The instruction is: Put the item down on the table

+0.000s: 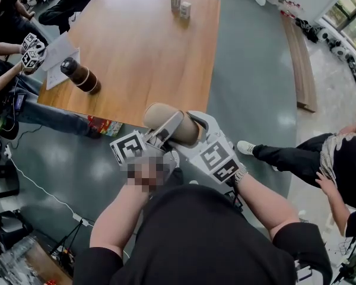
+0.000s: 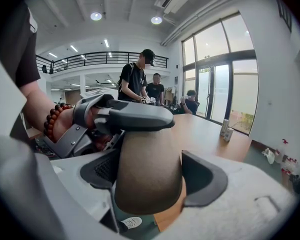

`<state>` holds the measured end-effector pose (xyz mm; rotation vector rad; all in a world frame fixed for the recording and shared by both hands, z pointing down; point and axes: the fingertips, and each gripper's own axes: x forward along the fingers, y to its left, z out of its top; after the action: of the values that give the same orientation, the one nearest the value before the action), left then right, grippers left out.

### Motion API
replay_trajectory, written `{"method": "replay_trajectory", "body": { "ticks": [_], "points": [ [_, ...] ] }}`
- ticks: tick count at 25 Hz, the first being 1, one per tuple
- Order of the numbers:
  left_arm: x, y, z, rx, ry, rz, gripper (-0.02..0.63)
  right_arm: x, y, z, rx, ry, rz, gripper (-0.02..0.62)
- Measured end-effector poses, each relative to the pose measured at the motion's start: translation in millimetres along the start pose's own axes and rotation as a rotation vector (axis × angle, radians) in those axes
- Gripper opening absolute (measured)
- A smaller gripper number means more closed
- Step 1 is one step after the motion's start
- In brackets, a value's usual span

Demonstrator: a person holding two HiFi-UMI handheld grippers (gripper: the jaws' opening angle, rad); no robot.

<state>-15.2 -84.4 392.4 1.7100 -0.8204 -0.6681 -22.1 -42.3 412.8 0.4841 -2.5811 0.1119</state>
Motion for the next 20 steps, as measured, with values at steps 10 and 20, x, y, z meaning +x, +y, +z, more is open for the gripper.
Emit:
{"method": "replay_trajectory", "body": {
  "ticks": [10,20],
  "points": [
    [11,32,36,0.067,0.068,0.048,0.361,37,-28,7,0.071,-0.037,-0.006,0.348],
    [16,63,68,0.203,0.084,0.099,0.417,56,-82,-11,0.148,-0.026,-0.129,0.345]
  ]
}}
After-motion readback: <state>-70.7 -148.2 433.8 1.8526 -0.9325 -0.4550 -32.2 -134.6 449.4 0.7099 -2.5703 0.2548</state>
